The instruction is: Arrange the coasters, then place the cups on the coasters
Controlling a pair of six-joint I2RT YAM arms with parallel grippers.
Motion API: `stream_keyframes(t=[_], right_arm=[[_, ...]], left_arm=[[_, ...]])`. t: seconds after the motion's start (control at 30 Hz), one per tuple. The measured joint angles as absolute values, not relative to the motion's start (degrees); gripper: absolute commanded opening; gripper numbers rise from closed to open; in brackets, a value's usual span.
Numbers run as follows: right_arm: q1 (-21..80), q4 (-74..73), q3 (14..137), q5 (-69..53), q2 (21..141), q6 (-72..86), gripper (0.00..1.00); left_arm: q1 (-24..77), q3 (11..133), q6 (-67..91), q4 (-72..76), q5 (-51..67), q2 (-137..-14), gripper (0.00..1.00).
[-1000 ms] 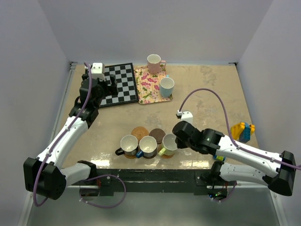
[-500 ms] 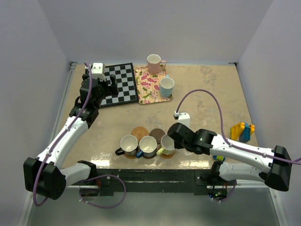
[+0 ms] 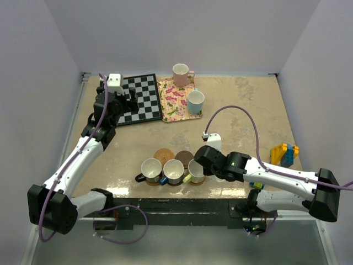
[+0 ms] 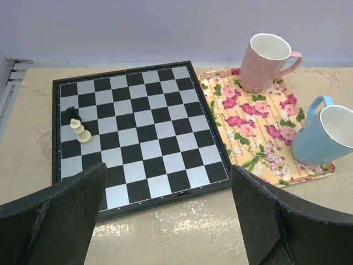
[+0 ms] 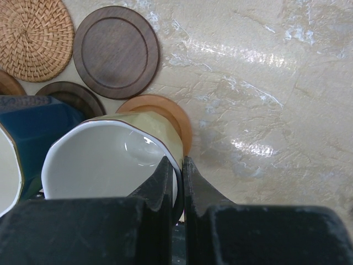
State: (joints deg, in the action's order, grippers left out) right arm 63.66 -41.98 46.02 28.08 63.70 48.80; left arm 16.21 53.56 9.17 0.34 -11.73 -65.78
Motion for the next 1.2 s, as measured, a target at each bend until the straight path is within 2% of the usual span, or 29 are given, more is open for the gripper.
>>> stream_keyframes(t=[0.43,0.97,1.2], right_arm=[[64.6,-42.1,46.0,29.3,64.6,49.5,0.00],[65.2,-42.0,46.0,30.6,65.3,51.5,0.32],[65.2,-42.0,46.0,31.0,65.3,52.1,0.40]], left_arm=[[16.2,53.6,9.2,0.3,-11.7,-65.8,0.98],[16.2,53.6,9.2,0.3,-11.1,-65.8,0.98],[16.2,53.6,9.2,0.3,-11.1,-65.8,0.98]])
